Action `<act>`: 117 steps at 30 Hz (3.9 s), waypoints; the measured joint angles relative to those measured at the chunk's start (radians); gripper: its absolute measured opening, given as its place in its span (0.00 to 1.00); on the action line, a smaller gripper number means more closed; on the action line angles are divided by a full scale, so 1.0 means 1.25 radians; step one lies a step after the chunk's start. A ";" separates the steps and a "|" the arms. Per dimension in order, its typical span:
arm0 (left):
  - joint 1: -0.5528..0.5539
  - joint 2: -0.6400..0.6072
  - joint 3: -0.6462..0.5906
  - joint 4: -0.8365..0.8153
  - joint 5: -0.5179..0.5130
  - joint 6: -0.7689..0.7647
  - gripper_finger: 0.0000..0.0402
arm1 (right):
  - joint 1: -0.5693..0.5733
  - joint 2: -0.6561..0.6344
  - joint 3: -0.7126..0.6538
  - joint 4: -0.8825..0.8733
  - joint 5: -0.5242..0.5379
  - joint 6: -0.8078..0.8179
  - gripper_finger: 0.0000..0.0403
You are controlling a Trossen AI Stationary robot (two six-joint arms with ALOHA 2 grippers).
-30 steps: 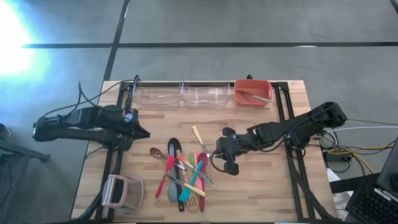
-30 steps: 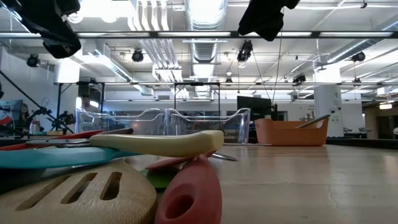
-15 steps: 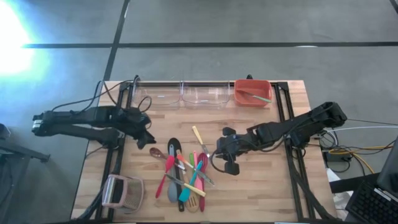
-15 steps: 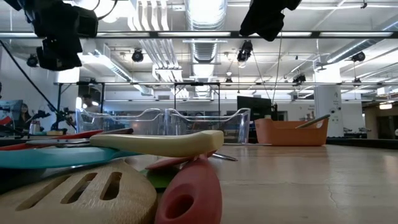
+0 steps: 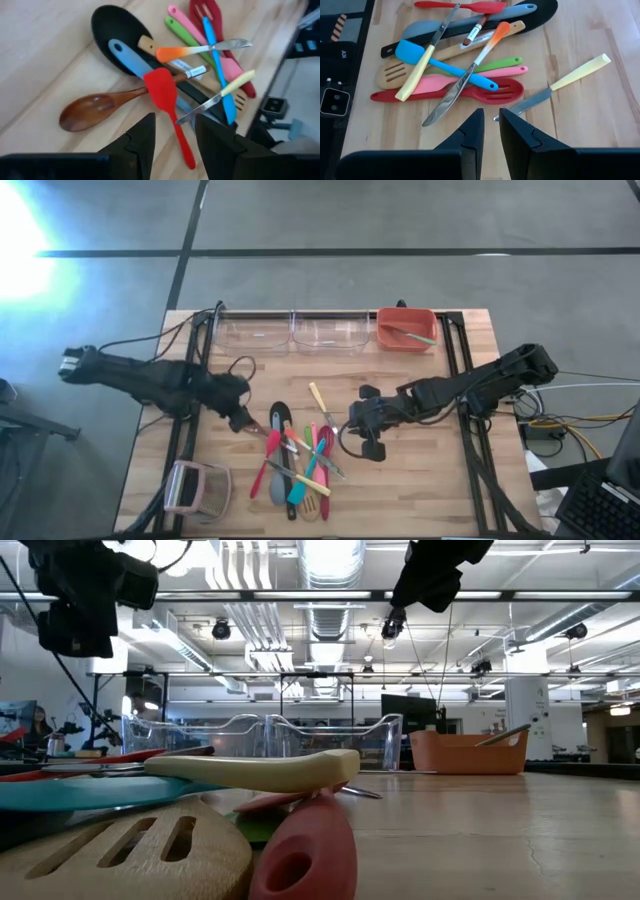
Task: Pick & Place Kitchen Items
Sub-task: Put the red spatula into the right transparent bin
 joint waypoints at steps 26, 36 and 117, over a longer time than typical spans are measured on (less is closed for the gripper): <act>-0.248 0.167 -0.031 0.141 -0.192 -0.254 0.35 | 0.000 0.000 -0.008 -0.002 -0.002 0.006 0.17; -0.248 0.208 -0.114 0.296 -0.156 -0.284 0.35 | 0.000 0.000 -0.018 -0.001 -0.002 0.006 0.21; -0.210 0.420 -0.156 0.528 -0.126 -0.265 0.05 | 0.000 0.000 -0.034 0.007 -0.001 0.005 0.20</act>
